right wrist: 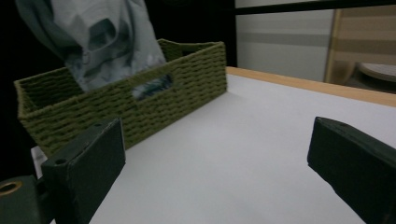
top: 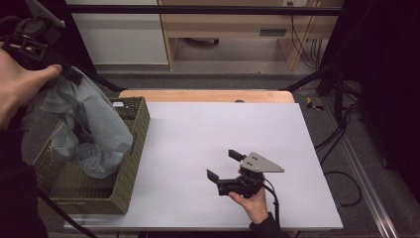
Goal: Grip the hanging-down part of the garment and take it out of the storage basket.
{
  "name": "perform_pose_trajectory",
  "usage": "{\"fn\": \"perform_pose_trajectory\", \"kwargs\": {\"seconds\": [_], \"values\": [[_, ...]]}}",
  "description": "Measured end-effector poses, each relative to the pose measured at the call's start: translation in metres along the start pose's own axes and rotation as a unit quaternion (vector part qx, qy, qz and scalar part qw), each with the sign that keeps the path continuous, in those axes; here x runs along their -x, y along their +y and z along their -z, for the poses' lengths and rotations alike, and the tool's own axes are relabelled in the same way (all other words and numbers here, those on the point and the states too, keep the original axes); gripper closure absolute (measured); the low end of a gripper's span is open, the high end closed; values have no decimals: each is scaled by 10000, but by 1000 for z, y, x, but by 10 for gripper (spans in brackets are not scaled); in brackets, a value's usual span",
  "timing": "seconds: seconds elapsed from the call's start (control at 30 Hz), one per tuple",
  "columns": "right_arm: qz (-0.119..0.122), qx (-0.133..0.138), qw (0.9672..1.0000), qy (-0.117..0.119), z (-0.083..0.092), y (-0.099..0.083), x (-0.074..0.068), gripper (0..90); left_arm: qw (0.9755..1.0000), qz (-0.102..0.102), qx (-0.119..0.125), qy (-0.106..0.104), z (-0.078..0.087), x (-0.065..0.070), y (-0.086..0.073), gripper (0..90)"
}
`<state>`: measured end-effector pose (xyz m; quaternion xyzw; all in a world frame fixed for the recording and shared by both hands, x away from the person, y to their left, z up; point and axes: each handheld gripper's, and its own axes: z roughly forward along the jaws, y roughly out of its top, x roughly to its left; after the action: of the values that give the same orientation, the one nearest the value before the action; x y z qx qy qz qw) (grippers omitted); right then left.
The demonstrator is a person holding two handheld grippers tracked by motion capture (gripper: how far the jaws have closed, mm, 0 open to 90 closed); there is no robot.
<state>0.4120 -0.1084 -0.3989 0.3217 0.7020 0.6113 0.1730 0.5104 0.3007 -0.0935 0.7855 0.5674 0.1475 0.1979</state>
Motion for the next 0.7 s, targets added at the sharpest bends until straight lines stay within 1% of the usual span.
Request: {"fn": "perform_pose_trajectory", "kwargs": {"seconds": [0.03, 0.1, 0.2, 0.37, 0.43, 0.53, 0.57, 0.6, 0.67, 0.7], "values": [[8, -33, 10000, 48, -5, 1, -4, 44, 10000, -3, 2, 1, 1, 1, 0, 861], [15, -3, 9997, 235, -20, 5, -13, 48, 10000, -17, 15, -2, 2, 3, 0, 861], [55, -55, 9990, 438, -43, 11, -27, 53, 10000, -41, 40, 12, 6, 5, 1, 861], [105, -106, 9976, 670, -76, 19, -42, 58, 10000, -61, 70, -3, 10, 8, 0, 860], [124, -89, 9971, 750, -88, 23, -47, 61, 10000, -66, 71, 0, 10, 8, 0, 861], [76, -84, 9964, 835, -105, 28, -53, 63, 10000, -56, 72, -19, 10, 7, -1, 861], [76, -84, 9964, 835, -105, 28, -53, 63, 10000, -56, 72, -19, 10, 7, -1, 860], [59, -33, 9959, 898, -114, 31, -56, 69, 10000, -48, 67, 3, 10, 6, -2, 861], [-56, -47, 9955, 945, -123, 33, -59, 73, 10000, -52, 69, -4, 10, 6, -2, 861], [0, -40, 9952, 976, -127, 33, -60, 73, 10000, -53, 67, -10, 10, 6, -2, 861]]}}
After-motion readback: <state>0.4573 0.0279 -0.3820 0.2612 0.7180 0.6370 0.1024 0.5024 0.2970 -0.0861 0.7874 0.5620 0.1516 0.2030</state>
